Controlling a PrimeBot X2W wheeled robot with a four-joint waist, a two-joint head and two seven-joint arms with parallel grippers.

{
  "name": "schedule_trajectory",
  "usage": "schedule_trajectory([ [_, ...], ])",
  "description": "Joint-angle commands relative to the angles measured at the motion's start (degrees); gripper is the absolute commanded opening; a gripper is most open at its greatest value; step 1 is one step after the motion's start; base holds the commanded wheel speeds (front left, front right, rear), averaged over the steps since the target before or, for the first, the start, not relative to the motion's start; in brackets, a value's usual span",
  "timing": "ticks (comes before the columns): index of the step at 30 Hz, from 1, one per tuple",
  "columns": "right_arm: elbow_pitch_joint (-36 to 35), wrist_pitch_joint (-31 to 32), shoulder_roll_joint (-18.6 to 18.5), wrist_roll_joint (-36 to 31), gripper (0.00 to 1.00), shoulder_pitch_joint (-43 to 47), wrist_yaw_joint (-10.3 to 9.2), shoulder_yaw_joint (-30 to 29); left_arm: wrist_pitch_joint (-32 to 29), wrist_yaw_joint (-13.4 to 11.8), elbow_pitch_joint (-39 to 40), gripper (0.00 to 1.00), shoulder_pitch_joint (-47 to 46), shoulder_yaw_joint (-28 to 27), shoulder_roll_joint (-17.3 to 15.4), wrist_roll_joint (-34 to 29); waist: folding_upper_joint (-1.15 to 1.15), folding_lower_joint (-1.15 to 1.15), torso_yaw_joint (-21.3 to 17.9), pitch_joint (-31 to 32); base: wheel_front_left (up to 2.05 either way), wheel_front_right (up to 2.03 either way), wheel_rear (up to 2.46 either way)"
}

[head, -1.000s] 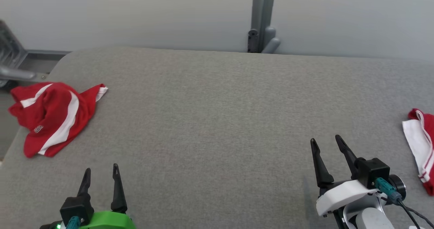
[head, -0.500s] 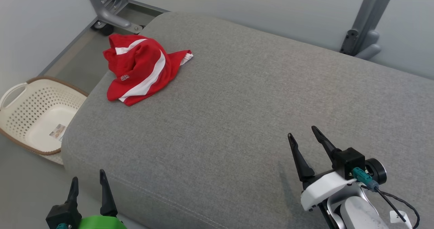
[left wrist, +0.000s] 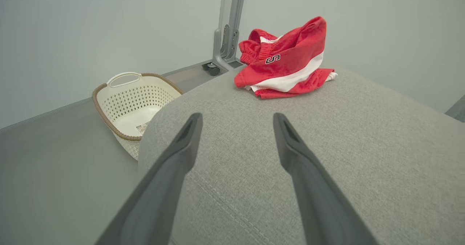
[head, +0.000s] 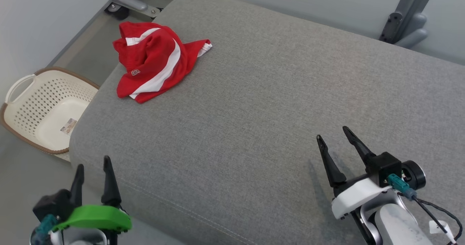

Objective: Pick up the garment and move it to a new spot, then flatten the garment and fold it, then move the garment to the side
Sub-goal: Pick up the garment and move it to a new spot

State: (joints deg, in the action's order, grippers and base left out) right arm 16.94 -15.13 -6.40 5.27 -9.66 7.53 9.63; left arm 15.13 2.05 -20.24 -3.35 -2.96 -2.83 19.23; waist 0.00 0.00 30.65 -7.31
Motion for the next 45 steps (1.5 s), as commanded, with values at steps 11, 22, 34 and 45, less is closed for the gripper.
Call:
schedule_trajectory([
  [11,-3.45,0.0,-7.76,0.21,1.0,-5.52,-0.09,1.75,-0.03,5.29,-9.17,1.0,-21.44,-6.97,-3.35,-2.76,0.0,0.0,-12.19,-13.06,0.0,0.0,0.0],
  [22,-5.09,0.0,-9.91,1.14,1.0,-6.53,-0.09,1.21,-0.02,5.37,-20.48,1.0,-33.08,-4.57,-13.25,1.14,0.0,0.0,-17.34,-18.35,0.0,0.0,0.0],
  [34,-6.01,0.01,-10.75,2.0,1.0,-7.78,-0.09,1.14,-0.02,3.76,-30.61,1.0,-39.37,-7.67,-16.56,-1.4,0.0,0.0,-21.38,-21.51,0.0,0.0,0.0],
  [45,-5.53,0.01,-7.33,2.61,1.0,-7.13,-0.09,0.7,-0.02,4.08,-26.08,0.0,-37.98,-10.21,-16.31,-3.89,0.0,0.0,-24.21,-17.64,0.0,0.0,0.0],
])
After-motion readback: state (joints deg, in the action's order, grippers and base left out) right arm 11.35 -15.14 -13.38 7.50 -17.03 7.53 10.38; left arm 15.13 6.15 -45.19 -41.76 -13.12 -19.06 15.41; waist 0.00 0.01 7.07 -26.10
